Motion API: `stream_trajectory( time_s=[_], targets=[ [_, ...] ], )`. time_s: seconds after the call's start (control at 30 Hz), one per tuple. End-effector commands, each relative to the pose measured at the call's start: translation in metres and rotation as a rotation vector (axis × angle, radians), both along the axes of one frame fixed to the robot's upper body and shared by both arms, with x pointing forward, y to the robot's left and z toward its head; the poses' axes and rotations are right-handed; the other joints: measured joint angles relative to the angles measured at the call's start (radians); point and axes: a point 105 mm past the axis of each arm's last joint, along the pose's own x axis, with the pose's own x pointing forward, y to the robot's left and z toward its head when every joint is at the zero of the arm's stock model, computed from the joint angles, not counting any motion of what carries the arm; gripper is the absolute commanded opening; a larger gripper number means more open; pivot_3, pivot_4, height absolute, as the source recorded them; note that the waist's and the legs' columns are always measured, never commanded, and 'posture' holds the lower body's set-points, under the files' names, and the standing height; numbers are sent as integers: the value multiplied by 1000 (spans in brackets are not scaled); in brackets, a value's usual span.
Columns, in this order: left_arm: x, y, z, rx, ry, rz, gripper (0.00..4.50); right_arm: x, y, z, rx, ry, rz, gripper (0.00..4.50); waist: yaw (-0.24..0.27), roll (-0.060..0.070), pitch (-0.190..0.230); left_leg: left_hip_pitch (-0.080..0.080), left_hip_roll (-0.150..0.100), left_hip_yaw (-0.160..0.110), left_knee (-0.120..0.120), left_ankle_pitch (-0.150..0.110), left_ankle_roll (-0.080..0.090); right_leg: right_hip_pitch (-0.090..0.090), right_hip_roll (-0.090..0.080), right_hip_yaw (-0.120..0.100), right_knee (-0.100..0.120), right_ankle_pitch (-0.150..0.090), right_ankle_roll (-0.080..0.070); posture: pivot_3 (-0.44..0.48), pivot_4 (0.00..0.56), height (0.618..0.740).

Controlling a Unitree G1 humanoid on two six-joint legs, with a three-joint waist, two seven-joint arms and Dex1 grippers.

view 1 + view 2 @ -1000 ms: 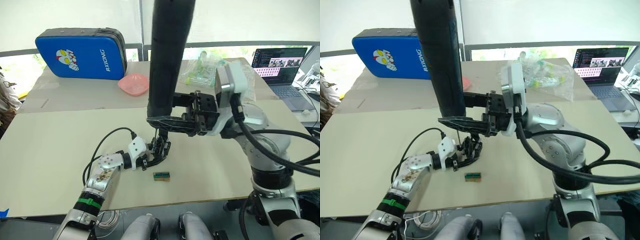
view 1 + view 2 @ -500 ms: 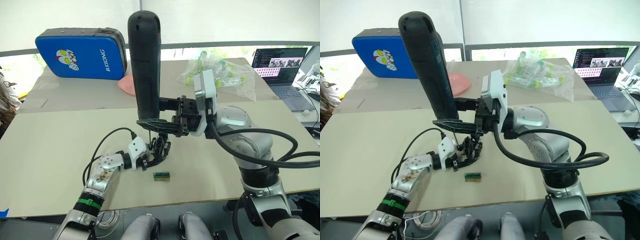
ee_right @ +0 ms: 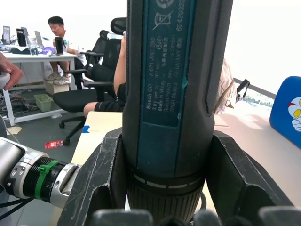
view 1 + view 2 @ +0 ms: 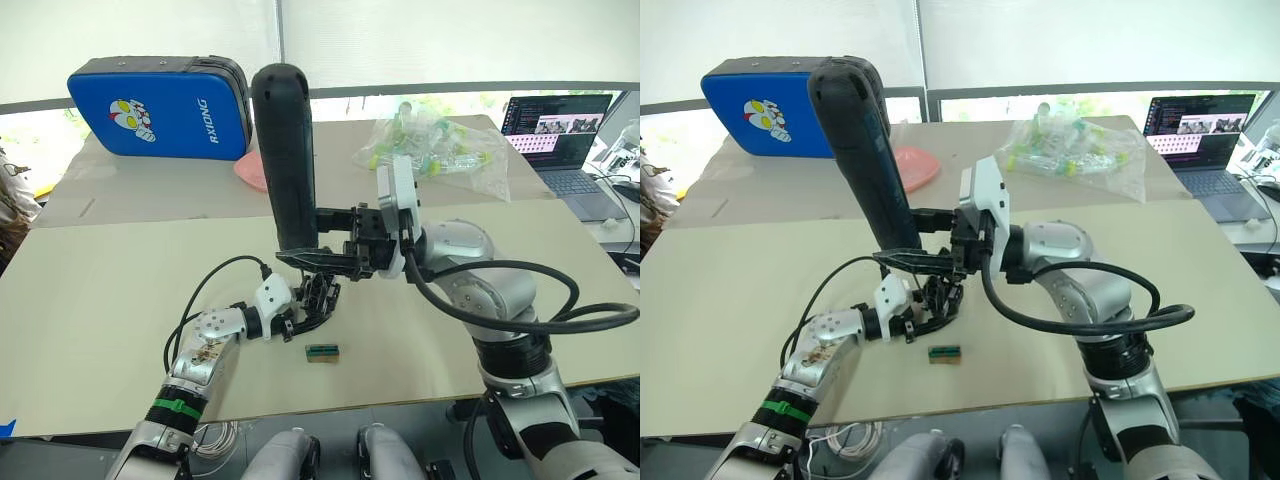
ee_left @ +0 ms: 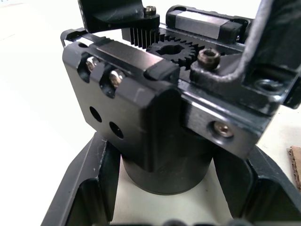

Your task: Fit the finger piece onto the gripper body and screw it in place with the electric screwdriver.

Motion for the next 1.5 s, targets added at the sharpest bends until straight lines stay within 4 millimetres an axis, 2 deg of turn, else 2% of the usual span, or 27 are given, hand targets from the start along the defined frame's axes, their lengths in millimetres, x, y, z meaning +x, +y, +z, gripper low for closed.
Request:
stream_trajectory(
  time_s=[0.03, 1.5],
  targets=[
    [-8, 6, -25, 50, 100, 5, 2314, -7, 0, 14, 44, -79, 13, 1941, -1, 0, 0, 0, 0, 0, 0, 0, 0, 0, 0, 0, 0, 0, 0, 0, 150, 740],
    [-11, 8, -29, 63, 107, 1, 2314, -7, 6, 6, 3, -86, -5, 1941, -4, 0, 0, 0, 0, 0, -1, 0, 0, 0, 1, 0, 0, 0, 0, 0, 150, 740]
  ],
)
